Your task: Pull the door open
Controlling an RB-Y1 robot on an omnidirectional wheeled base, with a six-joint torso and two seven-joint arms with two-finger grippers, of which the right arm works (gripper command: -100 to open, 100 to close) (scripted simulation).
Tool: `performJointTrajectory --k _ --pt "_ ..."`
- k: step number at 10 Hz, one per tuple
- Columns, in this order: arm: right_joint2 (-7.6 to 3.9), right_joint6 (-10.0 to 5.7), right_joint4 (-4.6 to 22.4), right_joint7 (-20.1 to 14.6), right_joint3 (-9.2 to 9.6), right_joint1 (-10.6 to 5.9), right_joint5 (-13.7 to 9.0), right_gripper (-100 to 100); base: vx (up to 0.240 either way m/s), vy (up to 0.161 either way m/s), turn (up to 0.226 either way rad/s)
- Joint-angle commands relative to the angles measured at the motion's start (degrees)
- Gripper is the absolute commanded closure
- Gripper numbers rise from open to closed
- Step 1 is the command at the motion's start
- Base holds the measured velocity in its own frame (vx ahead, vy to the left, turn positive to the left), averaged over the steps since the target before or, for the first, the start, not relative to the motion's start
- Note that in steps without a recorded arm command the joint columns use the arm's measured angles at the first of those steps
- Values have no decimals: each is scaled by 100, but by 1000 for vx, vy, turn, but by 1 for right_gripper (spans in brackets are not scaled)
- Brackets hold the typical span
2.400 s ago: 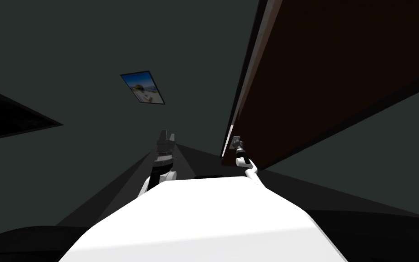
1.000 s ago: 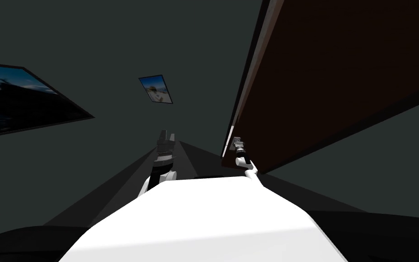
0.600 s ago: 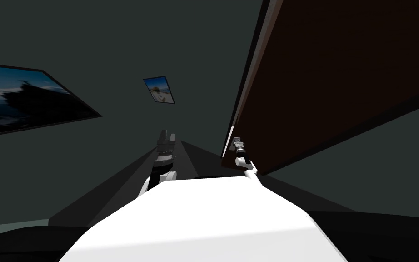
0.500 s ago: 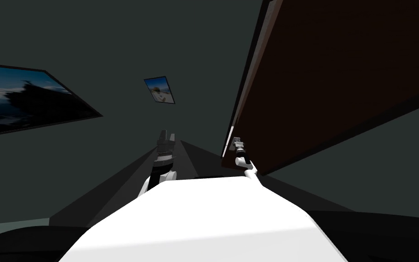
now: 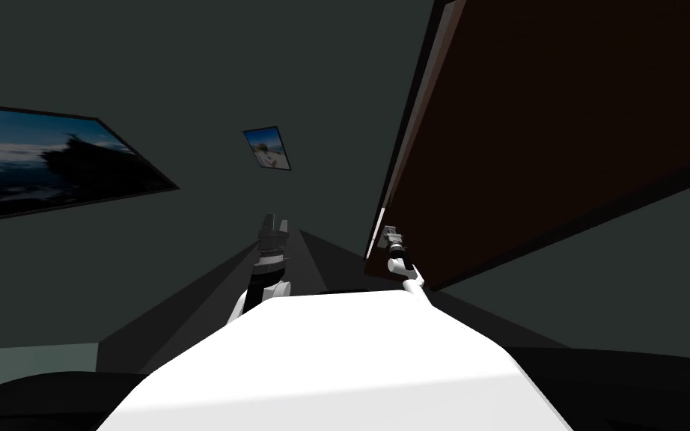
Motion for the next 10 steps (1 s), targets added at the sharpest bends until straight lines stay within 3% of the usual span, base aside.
performJointTrajectory --k 1,2,3,4,8,9,10 --pt "82 54 49 -193 16 74 -37 100 -17 -32 39" --pt "89 62 40 -296 11 80 -60 100 -18 -37 50" --pt "48 -33 -29 -218 -5 39 -41 100 -14 -15 12" --pt "-68 -61 -38 -361 56 80 -59 100 -68 35 157" --pt "-304 -100 -11 -607 177 182 -94 100 -193 8 144" --pt "-304 -100 -11 -607 177 182 -94 100 -153 -29 36" --pt "-458 -126 7 -768 256 249 -116 100 -201 -37 174"
